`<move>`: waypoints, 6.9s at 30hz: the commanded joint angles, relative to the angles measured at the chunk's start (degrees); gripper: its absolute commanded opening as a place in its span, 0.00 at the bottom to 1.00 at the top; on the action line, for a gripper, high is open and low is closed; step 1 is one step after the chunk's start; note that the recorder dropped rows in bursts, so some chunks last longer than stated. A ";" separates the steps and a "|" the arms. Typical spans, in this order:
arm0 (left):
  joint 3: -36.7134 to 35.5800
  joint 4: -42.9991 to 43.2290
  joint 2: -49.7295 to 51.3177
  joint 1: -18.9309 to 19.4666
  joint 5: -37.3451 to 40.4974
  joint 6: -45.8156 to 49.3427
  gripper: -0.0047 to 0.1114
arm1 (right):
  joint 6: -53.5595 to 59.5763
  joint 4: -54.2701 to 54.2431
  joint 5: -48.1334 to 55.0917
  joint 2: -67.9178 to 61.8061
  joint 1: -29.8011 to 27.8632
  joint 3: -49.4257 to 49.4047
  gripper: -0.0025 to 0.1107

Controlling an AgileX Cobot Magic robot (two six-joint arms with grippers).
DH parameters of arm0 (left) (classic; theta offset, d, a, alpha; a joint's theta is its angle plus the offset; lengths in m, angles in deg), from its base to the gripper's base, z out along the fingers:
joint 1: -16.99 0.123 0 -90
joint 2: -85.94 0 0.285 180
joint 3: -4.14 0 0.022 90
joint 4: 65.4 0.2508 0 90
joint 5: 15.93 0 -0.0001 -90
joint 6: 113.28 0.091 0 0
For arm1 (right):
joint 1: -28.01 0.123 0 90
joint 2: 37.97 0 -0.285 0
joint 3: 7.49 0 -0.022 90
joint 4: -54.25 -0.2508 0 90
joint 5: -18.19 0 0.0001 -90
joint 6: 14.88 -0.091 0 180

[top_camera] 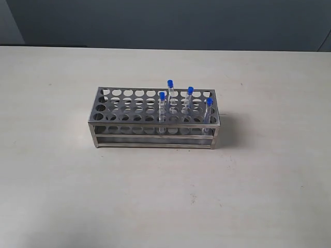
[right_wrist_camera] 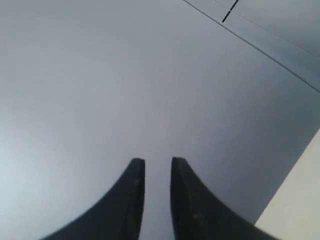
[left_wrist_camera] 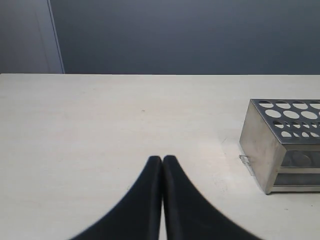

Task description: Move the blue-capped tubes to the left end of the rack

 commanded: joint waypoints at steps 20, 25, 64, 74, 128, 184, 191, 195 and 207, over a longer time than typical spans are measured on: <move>0.18 0.01 -0.20 -0.36 -0.26 -0.03 0.05 | 47.21 7.53 34.70 -53.39 12.68 38.18 0.02; 0.18 0.01 -0.20 -0.36 -0.26 -0.03 0.05 | 49.82 8.36 35.24 -71.98 23.43 46.34 0.02; 0.18 0.01 -0.20 -0.36 -0.26 -0.03 0.05 | 50.85 9.29 27.57 -99.35 32.89 54.52 0.20; 0.18 0.01 -0.20 -0.36 -0.26 -0.03 0.05 | 50.85 9.29 29.35 -99.07 32.89 54.52 0.02; 0.18 -0.11 -0.20 -0.36 -0.27 -0.03 0.05 | 56.46 15.24 63.82 -135.42 48.32 123.69 0.02; 0.18 0.15 -0.20 -0.36 -0.35 -0.03 0.05 | 35.11 24.65 82.54 -124.38 41.46 106.45 0.38; 0.18 0.15 -0.20 -0.36 -0.35 -0.03 0.05 | 36.59 24.80 80.80 -124.38 41.46 105.78 0.02; 0.18 0.15 -0.20 -0.36 -0.35 -0.03 0.05 | 36.59 24.80 80.57 -124.38 41.46 105.78 0.02; 0.18 0.07 -0.20 -0.36 -0.22 -0.03 0.05 | 36.64 24.06 82.77 -123.79 41.67 105.90 0.45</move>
